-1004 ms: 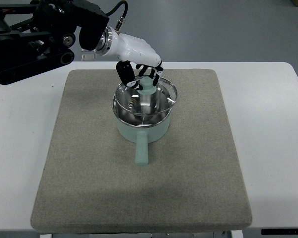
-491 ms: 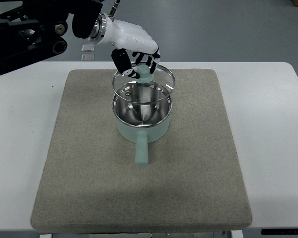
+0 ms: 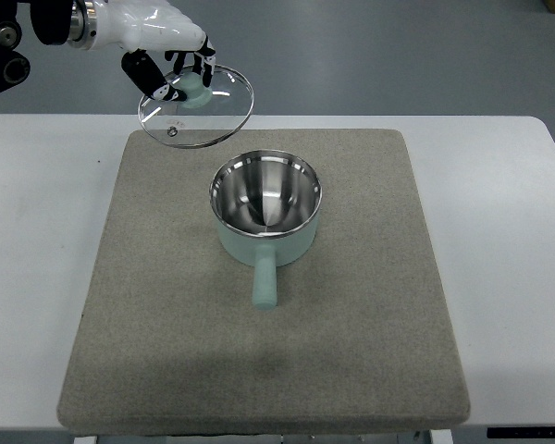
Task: Place lid left of pot with left hand
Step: 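Carry the lid beside the saucepan and lower it onto the mat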
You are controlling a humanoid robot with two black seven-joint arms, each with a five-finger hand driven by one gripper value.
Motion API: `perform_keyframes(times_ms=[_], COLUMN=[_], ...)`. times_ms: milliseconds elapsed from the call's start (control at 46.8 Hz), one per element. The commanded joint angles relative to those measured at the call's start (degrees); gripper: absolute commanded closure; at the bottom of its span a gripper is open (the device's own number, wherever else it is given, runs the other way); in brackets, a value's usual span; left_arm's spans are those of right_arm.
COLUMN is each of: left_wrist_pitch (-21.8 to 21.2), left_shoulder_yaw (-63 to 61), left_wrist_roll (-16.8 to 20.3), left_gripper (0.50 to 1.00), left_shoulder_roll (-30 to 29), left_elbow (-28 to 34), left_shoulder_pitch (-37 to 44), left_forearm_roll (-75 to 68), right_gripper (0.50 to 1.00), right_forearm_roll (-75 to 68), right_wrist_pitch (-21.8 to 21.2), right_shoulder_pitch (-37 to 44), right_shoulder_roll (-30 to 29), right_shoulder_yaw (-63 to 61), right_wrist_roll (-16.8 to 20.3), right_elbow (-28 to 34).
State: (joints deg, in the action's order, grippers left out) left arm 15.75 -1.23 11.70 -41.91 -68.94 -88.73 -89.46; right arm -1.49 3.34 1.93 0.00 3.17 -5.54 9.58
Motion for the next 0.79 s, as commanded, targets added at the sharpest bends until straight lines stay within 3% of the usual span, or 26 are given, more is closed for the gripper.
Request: perform_keyframes(times_ms=[0,320,769], left_wrist_pitch=[-2.65,-8.10,-8.37], left_shoulder_yaw=[0.00,0.00,0.00], left_wrist_roll=[-0.01,-0.01,-0.01], left_gripper=[1.000,1.000,1.000], left_shoulder_roll=[-0.89,-0.89,2.44], left_elbow=[0.12,2.93,7.24], left_shoulder_pitch=[2.24,9.36,14.98], left_forearm_roll=[-1.42,-1.86,-7.14], right_gripper=[0.576,0.576,0.576], right_forearm_roll=[0.00,0.00,0.00], right_wrist_pitch=[0.00,0.00,0.00], right_shoulder_pitch=[0.00,0.00,0.00], right_shoulder_roll=[0.00,0.00,0.00], right_shoulder_yaw=[0.00,0.00,0.00], right_wrist_roll=[0.00,0.00,0.00], right_elbow=[0.00,0.00,0.00])
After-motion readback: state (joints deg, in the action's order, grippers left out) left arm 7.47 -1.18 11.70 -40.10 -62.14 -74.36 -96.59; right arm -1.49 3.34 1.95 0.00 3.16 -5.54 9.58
